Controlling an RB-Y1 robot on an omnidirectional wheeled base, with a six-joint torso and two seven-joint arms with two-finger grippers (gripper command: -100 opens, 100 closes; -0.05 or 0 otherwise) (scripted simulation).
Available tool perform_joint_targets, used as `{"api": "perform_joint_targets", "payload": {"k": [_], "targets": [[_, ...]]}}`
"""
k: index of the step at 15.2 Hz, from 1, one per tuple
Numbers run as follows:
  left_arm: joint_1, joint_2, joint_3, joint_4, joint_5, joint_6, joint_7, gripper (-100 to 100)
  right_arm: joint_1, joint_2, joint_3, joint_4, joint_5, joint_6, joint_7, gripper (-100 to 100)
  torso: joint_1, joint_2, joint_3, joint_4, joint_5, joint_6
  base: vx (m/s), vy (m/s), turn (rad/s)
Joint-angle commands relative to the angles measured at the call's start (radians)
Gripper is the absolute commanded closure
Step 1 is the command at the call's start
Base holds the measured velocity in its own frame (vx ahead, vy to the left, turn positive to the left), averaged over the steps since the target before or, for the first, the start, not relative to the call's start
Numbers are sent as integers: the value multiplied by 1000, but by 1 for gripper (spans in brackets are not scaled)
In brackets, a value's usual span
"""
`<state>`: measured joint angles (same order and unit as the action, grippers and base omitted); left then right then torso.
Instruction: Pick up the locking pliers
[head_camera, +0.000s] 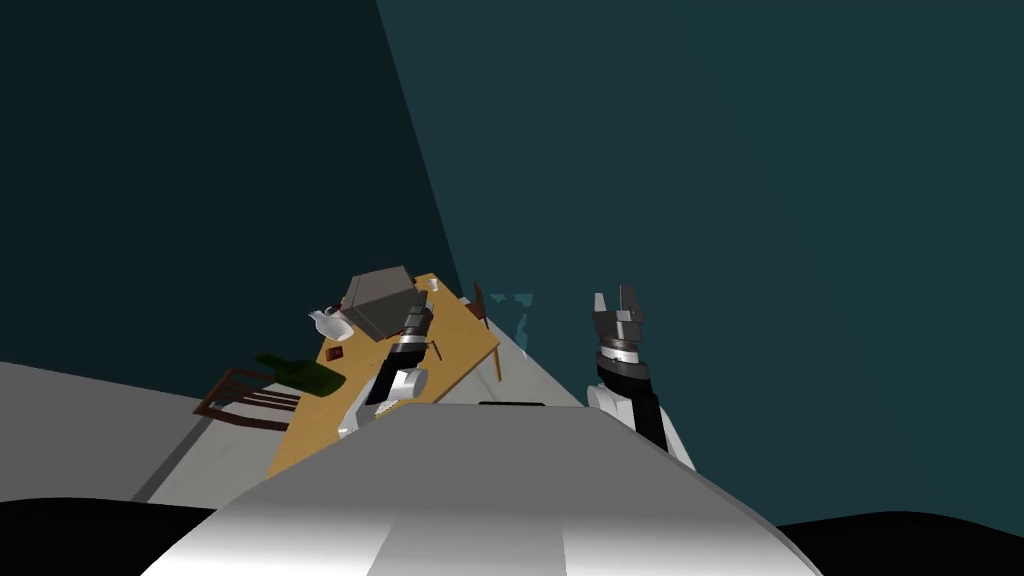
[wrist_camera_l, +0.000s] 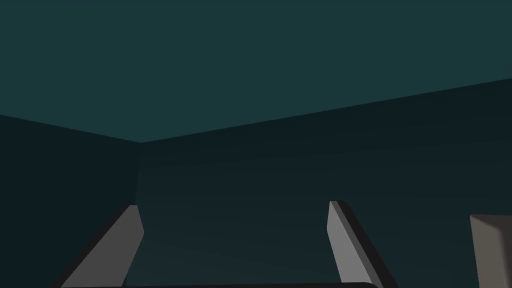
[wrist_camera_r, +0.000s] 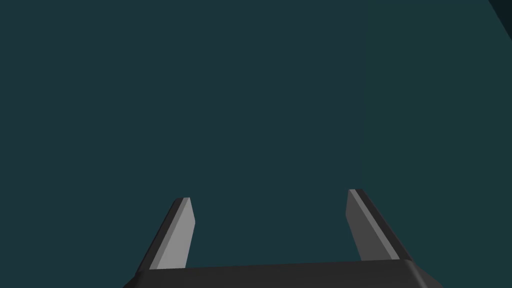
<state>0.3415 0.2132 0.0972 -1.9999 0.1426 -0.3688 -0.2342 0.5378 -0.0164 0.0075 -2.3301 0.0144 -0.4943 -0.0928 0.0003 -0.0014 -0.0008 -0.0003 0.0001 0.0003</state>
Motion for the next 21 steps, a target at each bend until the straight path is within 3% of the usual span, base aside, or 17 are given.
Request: {"api": "perform_joint_targets", "payload": {"k": [1, 2, 4, 5, 6, 7, 9, 10, 11, 12, 15, 16, 17, 18, 20, 21], "targets": [[-9, 7, 9, 24, 8, 38, -27, -100, 0, 0, 0, 0, 0, 0, 0, 0, 0, 0, 0, 0, 0, 0, 11, -2, -62], [-28, 17, 22, 66, 19, 64, -62, -100, 0, 0, 0, 0, 0, 0, 0, 0, 0, 0, 0, 0, 0, 0, 14, -4, -79], [-28, 17, 22, 66, 19, 82, -63, -100, 0, 0, 0, 0, 0, 0, 0, 0, 0, 0, 0, 0, 0, 0, 11, -2, -38], [-48, 27, 36, 109, 31, 116, -101, -100, 0, 0, 0, 0, 0, 0, 0, 0, 0, 0, 0, 0, 0, 0, 12, -2, -55], [-48, 27, 36, 110, 31, 127, -101, -100, 0, 0, 0, 0, 0, 0, 0, 0, 0, 0, 0, 0, 0, 0, 12, -1, -56], [-69, 38, 50, 135, 43, 155, -136, -100, 0, 0, 0, 0, 0, 0, 0, 0, 0, 0, 0, 0, 0, 0, 14, -3, -77], [-69, 38, 50, 155, 43, 174, -140, -100, 0, 0, 0, 0, 0, 0, 0, 0, 0, 0, 0, 0, 0, 0, 11, 0, -46], [-90, 49, 64, 199, 55, 208, -180, -100, 0, 0, 0, 0, 0, 0, 0, 0, 0, 0, 0, 0, 0, 0, 11, -1, -49], [-90, 49, 64, 203, 55, 222, -180, -100, 0, 0, 0, 0, 0, 0, 0, 0, 0, 0, 0, 0, 0, 0, 11, 0, -58], [-111, 60, 79, 230, 67, 251, -213, -100, 0, 0, 0, 0, 0, 0, 0, 0, 0, 0, 0, 0, 0, 0, 11, 0, -84], [-111, 60, 79, 252, 67, 272, -220, -100, 0, 0, 0, 0, 0, 0, 0, 0, 0, 0, 0, 0, 0, 0, 6, 1, -34], [-133, 71, 94, 286, 79, 322, -262, -100, 0, 0, 0, 0, 0, 0, 0, 0, 0, 0, 0, 0, 0, 0, 6, -2, -50], [-133, 71, 94, 302, 79, 322, -262, -100, 0, 0, 0, 0, 0, 0, 0, 0, 0, 0, 0, 0, 0, 0, 8, -1, -70], [-156, 83, 109, 325, 92, 358, -298, -100, 0, 0, 0, 0, 0, 0, 0, 0, 0, 0, 0, 0, 0, 0, 10, 0, -85], [-156, 83, 109, 355, 92, 373, -303, -100, 0, 0, 0, 0, 0, 0, 0, 0, 0, 0, 0, 0, 0, 0, 9, 2, -47], [-178, 95, 124, 397, 104, 407, -345, -100, 0, 0, 0, 0, 0, 0, 0, 0, 0, 0, 0, 0, 0, 0, 9, 1, -48]]}}
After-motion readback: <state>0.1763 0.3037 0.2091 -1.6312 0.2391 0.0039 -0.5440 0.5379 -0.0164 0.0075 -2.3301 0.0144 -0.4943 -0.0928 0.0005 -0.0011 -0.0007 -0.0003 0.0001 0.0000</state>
